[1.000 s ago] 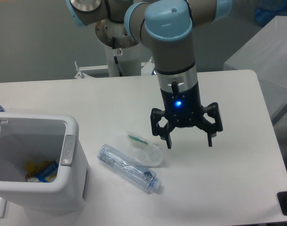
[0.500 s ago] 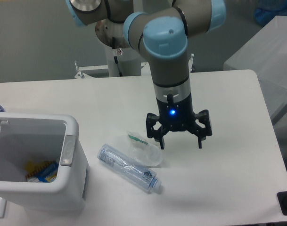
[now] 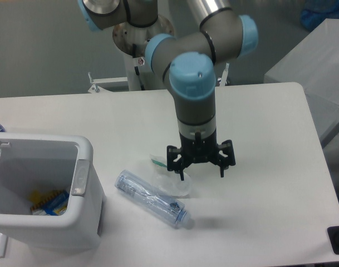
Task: Place the trash in the trash can
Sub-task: 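Lower the open gripper toward the clear plastic bag on the table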
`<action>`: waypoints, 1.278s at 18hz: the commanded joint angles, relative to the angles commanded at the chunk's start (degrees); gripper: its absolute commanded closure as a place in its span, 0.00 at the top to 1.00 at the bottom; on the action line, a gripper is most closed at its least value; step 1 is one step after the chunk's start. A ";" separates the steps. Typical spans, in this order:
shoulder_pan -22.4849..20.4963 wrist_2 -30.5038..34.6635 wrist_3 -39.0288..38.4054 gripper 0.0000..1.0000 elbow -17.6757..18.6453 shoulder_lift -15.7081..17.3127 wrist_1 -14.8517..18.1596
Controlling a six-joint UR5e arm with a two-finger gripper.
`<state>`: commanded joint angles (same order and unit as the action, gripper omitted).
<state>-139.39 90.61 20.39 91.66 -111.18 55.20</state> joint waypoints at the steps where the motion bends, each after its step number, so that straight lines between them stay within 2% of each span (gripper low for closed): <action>1: 0.00 -0.09 0.18 1.00 1.14 0.09 -0.09; 5: 0.09 0.26 0.09 1.00 3.61 -1.05 -0.44; 9: 0.79 0.18 -0.52 1.00 5.46 -2.55 -4.39; 15: 1.05 0.44 -0.35 1.00 7.13 -3.96 -5.36; 19: 1.05 0.70 -0.43 0.84 7.13 -4.31 -5.54; 23: 1.05 2.54 -0.43 0.73 7.13 -4.74 -5.54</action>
<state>-138.34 93.16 19.95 98.79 -115.93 49.66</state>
